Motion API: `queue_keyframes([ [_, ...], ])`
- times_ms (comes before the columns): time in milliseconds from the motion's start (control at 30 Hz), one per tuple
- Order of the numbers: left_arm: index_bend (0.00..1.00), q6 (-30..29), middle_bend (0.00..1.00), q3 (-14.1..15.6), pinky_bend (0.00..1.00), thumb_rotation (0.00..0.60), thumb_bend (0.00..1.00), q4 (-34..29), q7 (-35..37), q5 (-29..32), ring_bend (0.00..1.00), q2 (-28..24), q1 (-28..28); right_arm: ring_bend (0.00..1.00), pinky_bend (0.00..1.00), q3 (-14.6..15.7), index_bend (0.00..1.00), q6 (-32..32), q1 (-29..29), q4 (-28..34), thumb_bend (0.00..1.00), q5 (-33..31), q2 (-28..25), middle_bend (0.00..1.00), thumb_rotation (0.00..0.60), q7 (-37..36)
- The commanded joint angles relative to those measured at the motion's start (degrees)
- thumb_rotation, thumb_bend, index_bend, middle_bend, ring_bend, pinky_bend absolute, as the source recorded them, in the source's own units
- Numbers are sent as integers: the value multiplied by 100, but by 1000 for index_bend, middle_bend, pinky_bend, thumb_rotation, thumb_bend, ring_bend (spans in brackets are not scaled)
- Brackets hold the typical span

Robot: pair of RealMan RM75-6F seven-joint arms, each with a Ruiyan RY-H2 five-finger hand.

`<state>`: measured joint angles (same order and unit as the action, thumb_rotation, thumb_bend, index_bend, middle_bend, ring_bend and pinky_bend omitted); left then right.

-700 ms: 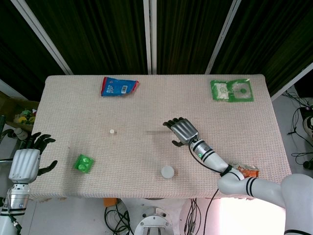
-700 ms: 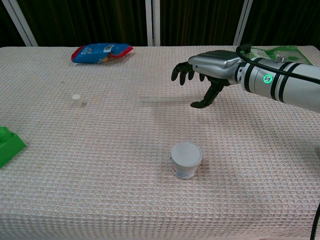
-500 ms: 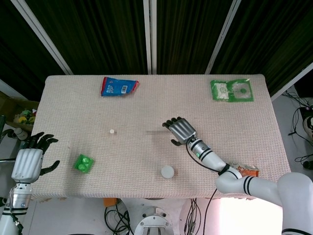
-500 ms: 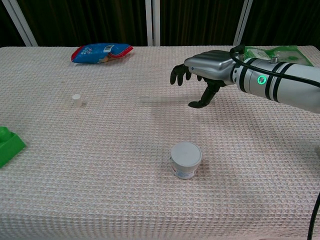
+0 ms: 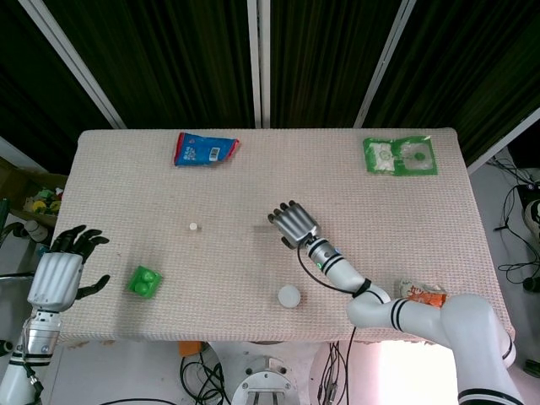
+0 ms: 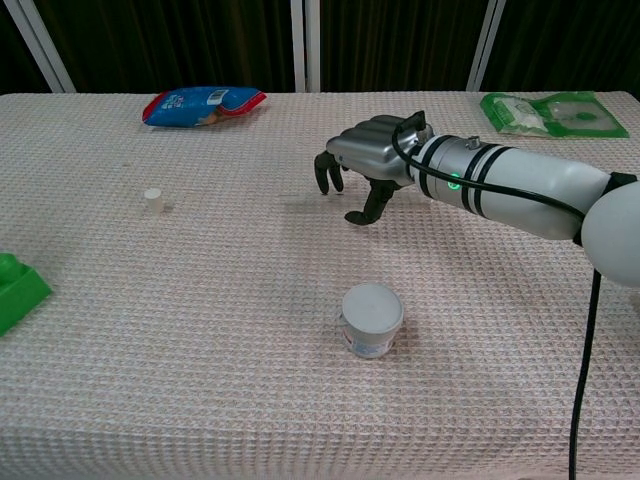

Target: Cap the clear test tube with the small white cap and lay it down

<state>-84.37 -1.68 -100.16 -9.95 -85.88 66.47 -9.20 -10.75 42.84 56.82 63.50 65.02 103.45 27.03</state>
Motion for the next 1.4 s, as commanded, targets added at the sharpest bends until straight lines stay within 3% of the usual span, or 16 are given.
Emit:
queue_keyframes([
  [33, 306, -10, 217, -6, 161, 600, 180, 16, 33, 9, 117, 0, 18, 253, 364, -13, 389, 85, 15, -108, 321, -16, 87, 400, 600, 50],
  [967, 306, -39, 209, -9, 158, 600, 180, 187, 279, -62, 117, -4, 131, 334, 399, -89, 506, 186, 46, -624, 330, -96, 470, 501, 600, 55],
  [1400, 305, 74, 208, -19, 158, 600, 180, 204, 364, -72, 117, -47, 93, 443, 469, -58, 665, 416, -24, -838, 427, 310, 559, 633, 600, -447],
])
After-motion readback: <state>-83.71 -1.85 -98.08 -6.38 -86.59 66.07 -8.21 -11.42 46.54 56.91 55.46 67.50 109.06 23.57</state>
